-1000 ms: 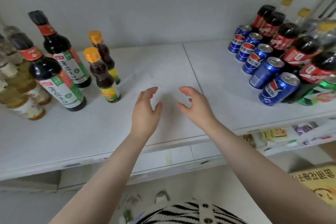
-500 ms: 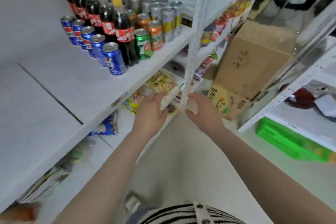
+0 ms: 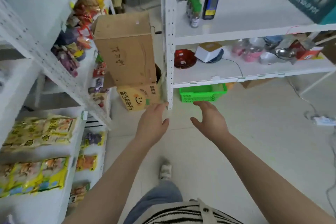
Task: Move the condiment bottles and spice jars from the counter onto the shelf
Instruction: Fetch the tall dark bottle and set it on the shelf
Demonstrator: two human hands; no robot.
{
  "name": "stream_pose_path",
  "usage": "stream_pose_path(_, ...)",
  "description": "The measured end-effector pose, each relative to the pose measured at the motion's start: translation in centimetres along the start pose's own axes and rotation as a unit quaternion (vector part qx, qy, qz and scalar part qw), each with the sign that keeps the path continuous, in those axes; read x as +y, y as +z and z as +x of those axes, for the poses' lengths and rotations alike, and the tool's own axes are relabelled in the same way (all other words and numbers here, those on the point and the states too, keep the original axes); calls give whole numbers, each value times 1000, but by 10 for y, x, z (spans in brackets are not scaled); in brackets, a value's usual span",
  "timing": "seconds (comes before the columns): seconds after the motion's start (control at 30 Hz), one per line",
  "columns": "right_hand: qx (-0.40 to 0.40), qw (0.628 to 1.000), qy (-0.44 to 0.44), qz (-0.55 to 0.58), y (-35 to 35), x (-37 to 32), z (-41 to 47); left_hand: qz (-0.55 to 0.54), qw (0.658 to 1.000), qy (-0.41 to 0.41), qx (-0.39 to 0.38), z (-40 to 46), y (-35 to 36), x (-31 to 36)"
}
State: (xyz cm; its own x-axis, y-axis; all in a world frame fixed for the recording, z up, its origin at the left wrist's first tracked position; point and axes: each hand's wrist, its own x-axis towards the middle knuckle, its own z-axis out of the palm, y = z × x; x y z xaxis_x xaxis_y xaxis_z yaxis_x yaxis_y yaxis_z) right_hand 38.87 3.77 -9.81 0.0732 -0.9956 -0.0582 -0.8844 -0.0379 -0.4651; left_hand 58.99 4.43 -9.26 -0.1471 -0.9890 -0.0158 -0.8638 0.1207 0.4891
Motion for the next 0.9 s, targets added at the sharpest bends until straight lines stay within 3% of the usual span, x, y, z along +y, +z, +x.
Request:
stream_pose_path(0.3,43,987,153,7,-47,100,73,43,988,116,-98,157,49,62)
stream_pose_path(0.6,68,976,204,29,-93,178,142,12,975,167,-143,274,92,136)
stream_pose_path(0.9,21,992,121,36,-147,295,223,-108,987,65,-95,356,150,214)
